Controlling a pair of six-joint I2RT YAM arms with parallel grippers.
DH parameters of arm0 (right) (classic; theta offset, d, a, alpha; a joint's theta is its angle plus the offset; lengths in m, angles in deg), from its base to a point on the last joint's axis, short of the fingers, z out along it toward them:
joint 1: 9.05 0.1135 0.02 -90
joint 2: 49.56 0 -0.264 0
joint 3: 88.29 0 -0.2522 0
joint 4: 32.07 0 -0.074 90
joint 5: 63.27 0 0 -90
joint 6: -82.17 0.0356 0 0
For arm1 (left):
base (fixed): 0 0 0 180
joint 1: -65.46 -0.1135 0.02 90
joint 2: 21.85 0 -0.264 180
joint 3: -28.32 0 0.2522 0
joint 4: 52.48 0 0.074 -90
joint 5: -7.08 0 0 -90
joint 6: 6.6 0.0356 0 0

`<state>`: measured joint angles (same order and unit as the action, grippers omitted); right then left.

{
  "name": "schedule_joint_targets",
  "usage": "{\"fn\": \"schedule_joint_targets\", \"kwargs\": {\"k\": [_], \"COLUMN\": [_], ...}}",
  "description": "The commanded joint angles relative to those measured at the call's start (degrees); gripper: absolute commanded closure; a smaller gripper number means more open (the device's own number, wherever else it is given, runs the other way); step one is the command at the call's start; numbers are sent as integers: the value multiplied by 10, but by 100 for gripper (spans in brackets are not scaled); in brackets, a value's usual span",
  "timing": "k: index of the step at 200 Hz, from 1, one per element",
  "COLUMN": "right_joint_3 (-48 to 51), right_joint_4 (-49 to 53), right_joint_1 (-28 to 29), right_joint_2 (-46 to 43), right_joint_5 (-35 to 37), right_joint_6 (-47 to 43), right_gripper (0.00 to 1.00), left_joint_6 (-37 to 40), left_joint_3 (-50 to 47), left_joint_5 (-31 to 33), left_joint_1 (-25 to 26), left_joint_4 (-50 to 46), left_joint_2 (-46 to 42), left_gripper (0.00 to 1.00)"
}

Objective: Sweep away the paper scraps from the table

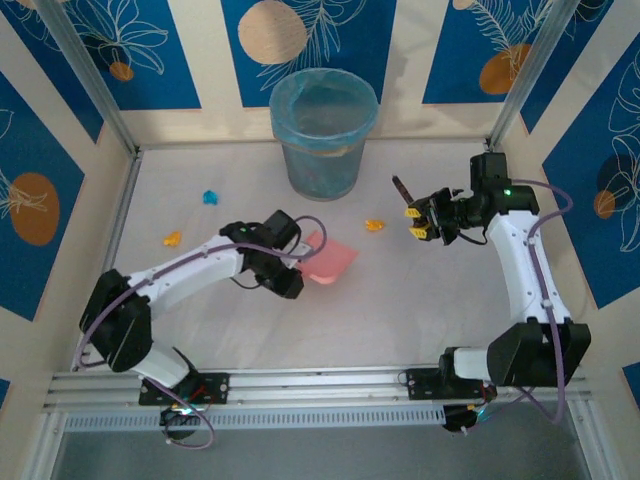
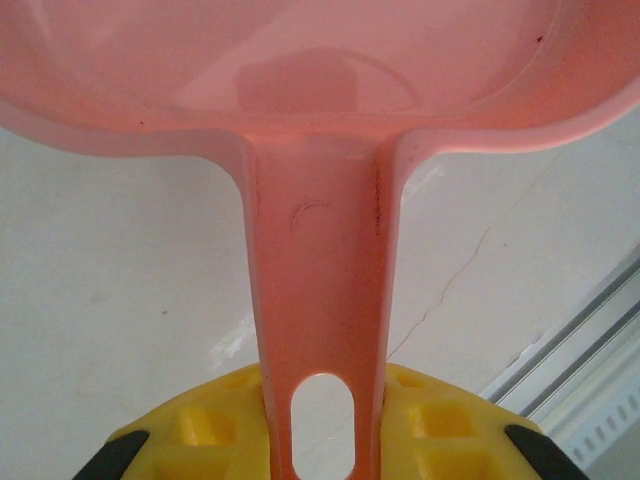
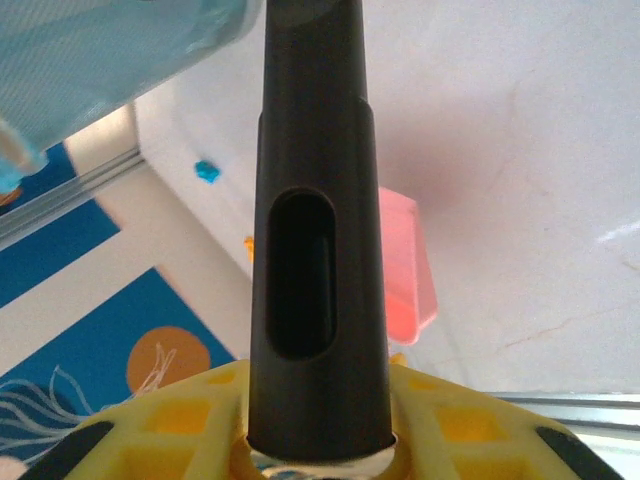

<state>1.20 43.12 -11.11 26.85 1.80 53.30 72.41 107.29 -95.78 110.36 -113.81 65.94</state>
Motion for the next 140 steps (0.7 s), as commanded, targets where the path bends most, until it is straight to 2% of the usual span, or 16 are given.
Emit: {"fn": "schedule_joint_targets", "kwargs": {"k": [1, 45, 71, 112, 140], "right_joint_3": [-37, -115, -118, -133, -118], "right_joint_4": [43, 115, 91, 69, 48], "right_joint_1": [4, 41, 65, 111, 134], "right_joint_2": [31, 131, 154, 192, 204], "right_joint_5": [18, 91, 62, 46, 10], "right_joint_6": [-51, -163, -158, -165, -155], "right_gripper": [100, 100, 100, 100, 100], "left_joint_6": [32, 47, 47, 35, 24], "left_joint_3": [21, 44, 56, 77, 72], "left_joint_5": [25, 47, 40, 77, 93], "left_joint_1": [26, 60, 65, 68, 68], "left_joint_4": [-1, 8, 21, 18, 33], "left_joint_2": [20, 78, 105, 144, 157], "left_gripper": [100, 100, 100, 100, 100]}}
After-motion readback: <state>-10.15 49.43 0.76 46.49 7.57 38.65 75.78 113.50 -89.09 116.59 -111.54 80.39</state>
